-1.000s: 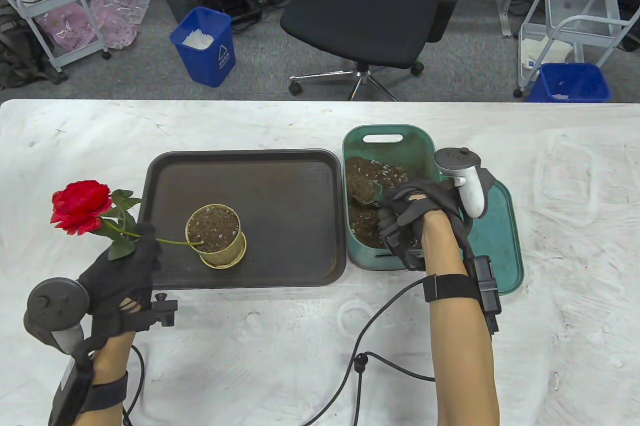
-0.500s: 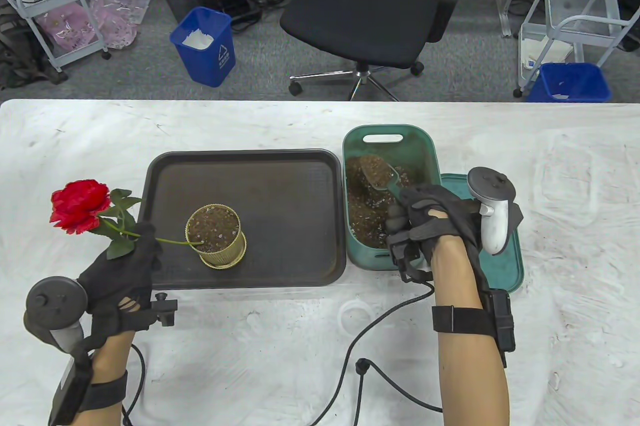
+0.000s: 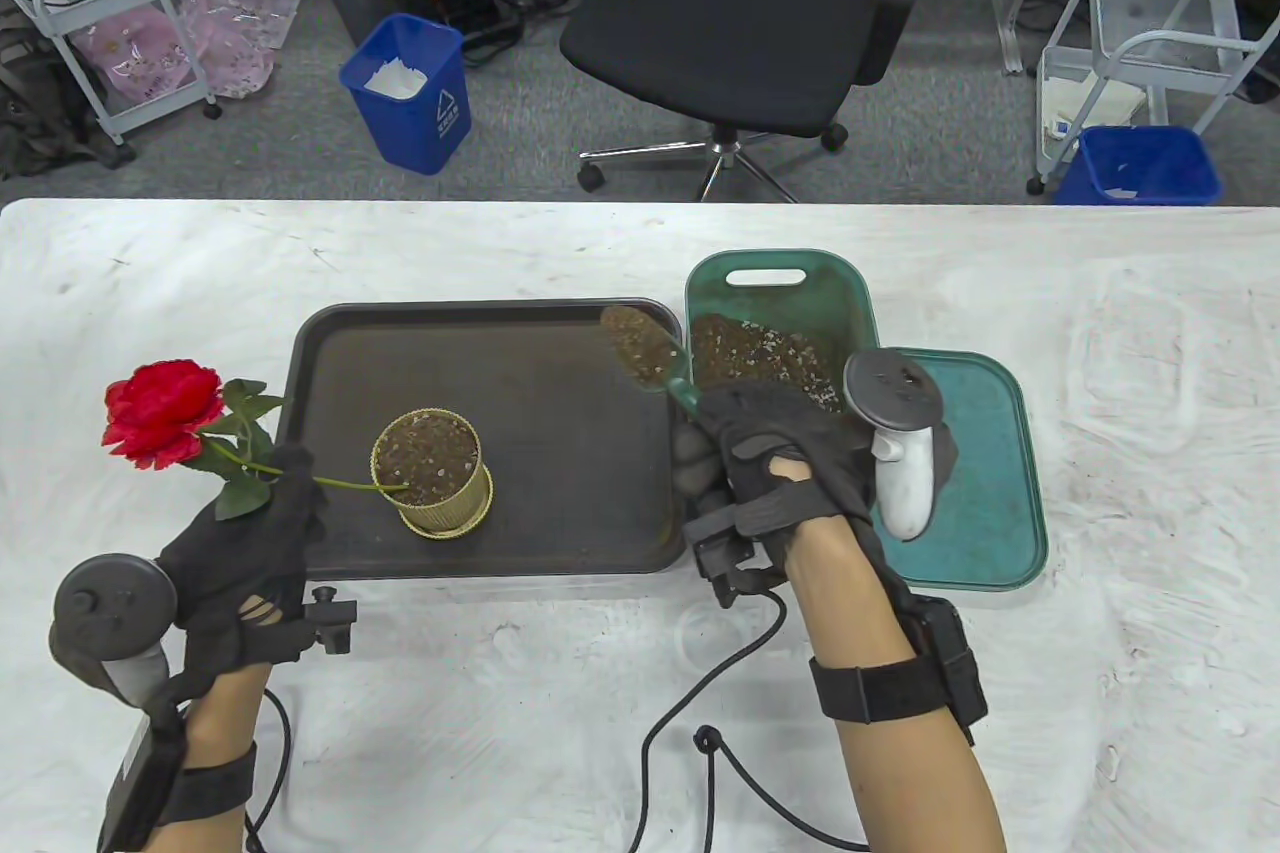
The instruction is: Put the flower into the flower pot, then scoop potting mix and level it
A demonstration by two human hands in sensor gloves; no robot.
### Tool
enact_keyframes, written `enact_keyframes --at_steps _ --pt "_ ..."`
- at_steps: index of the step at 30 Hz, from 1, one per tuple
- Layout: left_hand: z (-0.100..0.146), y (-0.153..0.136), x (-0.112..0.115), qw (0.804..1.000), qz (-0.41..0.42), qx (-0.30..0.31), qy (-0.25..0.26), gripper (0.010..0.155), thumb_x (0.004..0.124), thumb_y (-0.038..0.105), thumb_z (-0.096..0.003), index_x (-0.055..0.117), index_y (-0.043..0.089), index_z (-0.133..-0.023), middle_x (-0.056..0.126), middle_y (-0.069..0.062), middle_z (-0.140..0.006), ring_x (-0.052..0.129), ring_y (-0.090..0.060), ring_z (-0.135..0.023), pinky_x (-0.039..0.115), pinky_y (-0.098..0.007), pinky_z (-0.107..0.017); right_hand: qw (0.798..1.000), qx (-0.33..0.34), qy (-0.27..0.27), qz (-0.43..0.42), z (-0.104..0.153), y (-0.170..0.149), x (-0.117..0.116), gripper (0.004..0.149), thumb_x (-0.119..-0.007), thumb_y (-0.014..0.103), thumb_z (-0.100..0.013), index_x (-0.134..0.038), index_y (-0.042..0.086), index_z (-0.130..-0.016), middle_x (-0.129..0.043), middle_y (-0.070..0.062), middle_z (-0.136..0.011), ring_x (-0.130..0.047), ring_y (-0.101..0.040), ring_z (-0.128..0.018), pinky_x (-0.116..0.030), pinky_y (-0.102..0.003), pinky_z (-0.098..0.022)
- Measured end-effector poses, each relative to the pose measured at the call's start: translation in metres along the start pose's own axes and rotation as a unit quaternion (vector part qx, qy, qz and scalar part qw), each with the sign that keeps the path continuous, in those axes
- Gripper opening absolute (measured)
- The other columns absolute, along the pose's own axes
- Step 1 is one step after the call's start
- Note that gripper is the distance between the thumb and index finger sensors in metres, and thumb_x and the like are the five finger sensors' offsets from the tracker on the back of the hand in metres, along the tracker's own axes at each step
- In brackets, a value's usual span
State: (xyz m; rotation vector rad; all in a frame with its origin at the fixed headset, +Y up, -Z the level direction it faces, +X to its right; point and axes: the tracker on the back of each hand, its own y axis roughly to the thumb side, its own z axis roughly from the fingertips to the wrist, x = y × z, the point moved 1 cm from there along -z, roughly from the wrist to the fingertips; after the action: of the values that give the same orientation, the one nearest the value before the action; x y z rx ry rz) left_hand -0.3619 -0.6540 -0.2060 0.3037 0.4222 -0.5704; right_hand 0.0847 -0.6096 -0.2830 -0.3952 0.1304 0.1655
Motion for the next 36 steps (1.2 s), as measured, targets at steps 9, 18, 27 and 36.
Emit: enact_keyframes --at_steps 9,18,27,36 --pt "0.0 0.0 0.0 1.0 0.0 0.0 0.0 0.041 0.089 0.045 -0.0416 0.096 0.022 -0.076 0.107 0.003 -0.055 0.113 -0.013 -0.022 0.096 -0.032 -0.024 0.995 -0.003 0.094 0.029 -0.017 -0.003 -0.088 0.054 -0.075 0.031 -0.042 -0.072 -0.001 -0.085 -0.099 -0.015 -0.058 -0.11 -0.025 -0.02 -0.098 -0.033 -0.005" --pt "0.0 0.0 -0.001 1.0 -0.001 -0.001 0.001 0.041 0.089 0.045 -0.0416 0.096 0.023 -0.076 0.107 0.003 -0.055 0.113 -0.013 -0.022 0.096 -0.032 -0.024 0.988 -0.01 0.102 0.112 -0.034 -0.017 -0.131 0.053 -0.075 0.031 -0.042 -0.073 0.0 -0.085 -0.099 -0.015 -0.057 -0.11 -0.025 -0.019 -0.098 -0.033 -0.005" --pt "0.001 -0.001 -0.001 1.0 -0.002 -0.004 0.003 0.041 0.089 0.045 -0.0416 0.096 0.022 -0.075 0.107 0.003 -0.055 0.113 -0.013 -0.022 0.096 -0.032 -0.024 0.969 0.054 0.016 0.24 -0.035 -0.013 -0.143 0.049 -0.081 0.033 -0.042 -0.083 0.005 -0.081 -0.104 -0.014 -0.048 -0.107 -0.023 -0.009 -0.094 -0.033 0.003" --pt "0.001 -0.001 -0.002 1.0 -0.004 -0.004 0.004 0.041 0.089 0.045 -0.0416 0.096 0.022 -0.075 0.107 0.003 -0.055 0.113 -0.013 -0.022 0.096 -0.032 -0.024 0.918 0.152 -0.037 0.365 -0.019 -0.001 -0.16 0.047 -0.083 0.035 -0.04 -0.087 0.007 -0.078 -0.106 -0.013 -0.045 -0.107 -0.023 -0.005 -0.093 -0.032 0.006"
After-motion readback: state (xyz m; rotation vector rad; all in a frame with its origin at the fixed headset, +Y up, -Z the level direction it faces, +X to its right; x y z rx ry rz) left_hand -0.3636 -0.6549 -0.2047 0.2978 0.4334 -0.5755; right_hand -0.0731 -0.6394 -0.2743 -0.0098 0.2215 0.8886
